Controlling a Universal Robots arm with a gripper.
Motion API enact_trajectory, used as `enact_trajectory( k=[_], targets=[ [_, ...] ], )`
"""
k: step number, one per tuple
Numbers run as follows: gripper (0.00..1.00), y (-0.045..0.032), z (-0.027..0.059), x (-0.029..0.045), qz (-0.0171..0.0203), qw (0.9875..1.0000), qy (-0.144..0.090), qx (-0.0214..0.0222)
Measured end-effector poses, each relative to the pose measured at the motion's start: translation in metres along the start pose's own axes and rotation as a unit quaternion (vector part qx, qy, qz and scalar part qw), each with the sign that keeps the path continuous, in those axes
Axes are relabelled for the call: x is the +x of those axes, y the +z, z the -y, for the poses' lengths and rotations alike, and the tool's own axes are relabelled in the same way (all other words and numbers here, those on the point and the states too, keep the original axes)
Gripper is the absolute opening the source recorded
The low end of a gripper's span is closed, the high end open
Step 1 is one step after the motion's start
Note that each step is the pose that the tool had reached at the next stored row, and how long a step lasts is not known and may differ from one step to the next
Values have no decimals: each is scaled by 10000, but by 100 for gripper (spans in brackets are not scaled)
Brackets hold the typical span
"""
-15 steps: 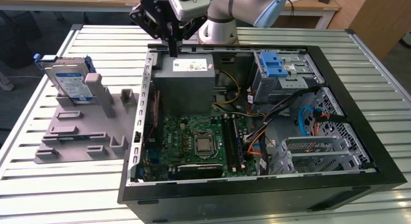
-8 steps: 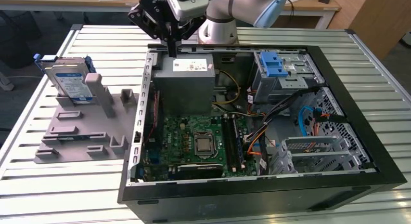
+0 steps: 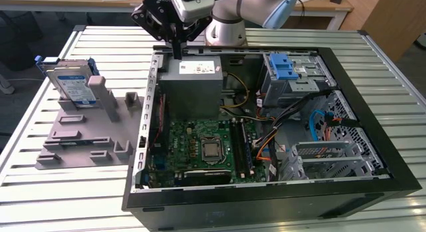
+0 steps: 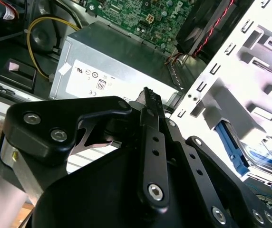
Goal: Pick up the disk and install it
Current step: 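Reach for the disk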
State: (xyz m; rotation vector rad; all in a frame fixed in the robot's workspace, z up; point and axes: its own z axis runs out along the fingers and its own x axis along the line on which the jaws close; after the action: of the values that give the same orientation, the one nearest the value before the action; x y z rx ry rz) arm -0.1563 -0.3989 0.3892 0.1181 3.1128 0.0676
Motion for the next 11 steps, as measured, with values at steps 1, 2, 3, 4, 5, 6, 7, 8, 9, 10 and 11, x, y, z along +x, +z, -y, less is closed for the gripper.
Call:
enact_trajectory(
  k=[1, 2, 3, 4, 5, 6, 7, 8, 9, 10, 11],
  targets=[
    [11, 0, 0, 3, 0, 10000, 0, 0],
    [11, 0, 0, 5, 0, 10000, -1, 0],
    [11, 1, 1, 7, 0, 10000, -1, 0],
    [11, 1, 1, 11, 0, 10000, 0, 0],
    [11, 1, 1, 13, 0, 10000, 0, 0],
    [11, 1, 1, 16, 0, 10000, 0, 0],
    [11, 2, 1, 18, 0, 10000, 0, 0],
    [11, 2, 2, 20, 0, 10000, 0, 0],
    [11, 3, 2, 23, 0, 10000, 0, 0],
    [11, 3, 2, 26, 0, 10000, 0, 0],
    [11, 4, 2, 28, 0, 10000, 0, 0]
  ],
)
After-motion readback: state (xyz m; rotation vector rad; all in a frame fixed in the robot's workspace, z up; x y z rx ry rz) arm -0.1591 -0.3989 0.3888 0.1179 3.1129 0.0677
